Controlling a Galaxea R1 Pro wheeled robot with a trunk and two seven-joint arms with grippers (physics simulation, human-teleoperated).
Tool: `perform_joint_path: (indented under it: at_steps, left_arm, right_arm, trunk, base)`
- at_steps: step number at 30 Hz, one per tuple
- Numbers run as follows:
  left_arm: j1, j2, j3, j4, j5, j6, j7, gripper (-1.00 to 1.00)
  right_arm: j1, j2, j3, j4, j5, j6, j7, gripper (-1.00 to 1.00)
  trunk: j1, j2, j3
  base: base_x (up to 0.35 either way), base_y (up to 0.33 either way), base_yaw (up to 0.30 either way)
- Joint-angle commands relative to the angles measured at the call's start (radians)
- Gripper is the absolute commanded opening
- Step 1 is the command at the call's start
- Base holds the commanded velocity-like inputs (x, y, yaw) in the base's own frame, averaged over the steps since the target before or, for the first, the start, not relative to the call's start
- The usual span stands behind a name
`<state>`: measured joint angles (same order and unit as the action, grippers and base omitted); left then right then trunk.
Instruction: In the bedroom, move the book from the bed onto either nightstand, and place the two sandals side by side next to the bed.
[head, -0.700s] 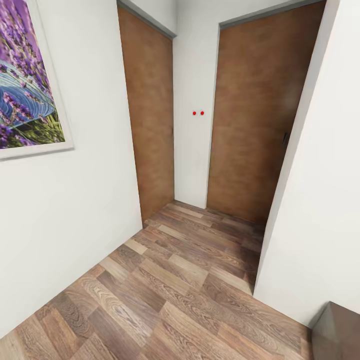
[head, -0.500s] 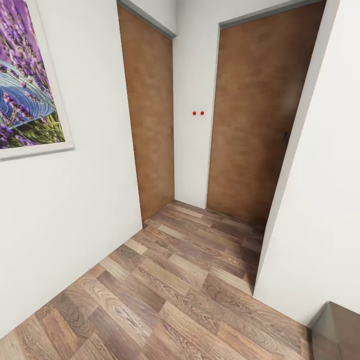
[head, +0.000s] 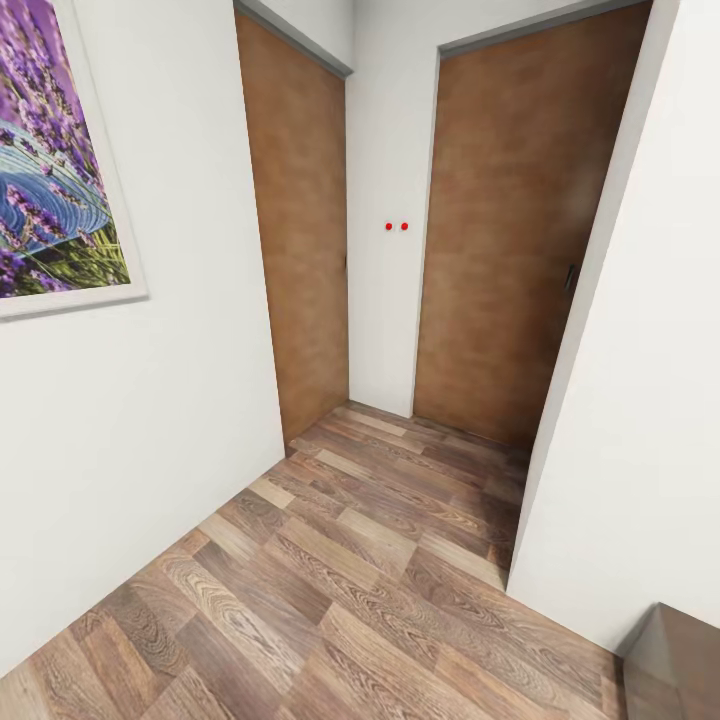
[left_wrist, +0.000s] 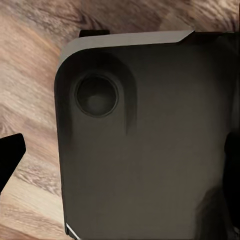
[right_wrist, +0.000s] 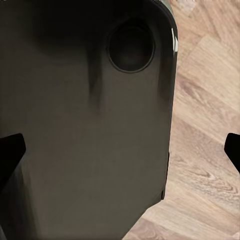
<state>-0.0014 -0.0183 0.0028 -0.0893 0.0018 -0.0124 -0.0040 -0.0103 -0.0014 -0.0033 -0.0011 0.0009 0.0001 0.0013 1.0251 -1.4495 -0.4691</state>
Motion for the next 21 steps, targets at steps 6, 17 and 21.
perform_joint_path:
  at_steps: [6, 17, 21]
  left_arm:
    - [0.0, 0.0, 0.0, -0.034, 0.0, -0.017, 0.0, 1.0]
    - [0.0, -0.008, 0.0, -0.096, 0.0, -0.021, 0.0, 1.0]
    - [0.0, -0.012, 0.0, -0.62, 0.001, -0.022, -0.003, 1.0]
  right_arm:
    - [0.0, -0.001, -0.001, -0.014, 0.001, -0.001, -0.001, 1.0]
    - [-0.001, -0.01, -0.003, -0.075, -0.002, 0.001, -0.008, 1.0]
    - [-0.004, -0.012, -0.005, -0.382, -0.002, 0.003, -0.009, 1.0]
  trunk:
    - [0.0, 0.0, -0.001]
    - [0.0, 0.0, -0.001]
    - [0.0, 0.0, -0.001]
  base:
    - [0.0, 0.0, 0.0]
    - [0.0, 0.0, 0.0]
    - [0.0, 0.0, 0.0]
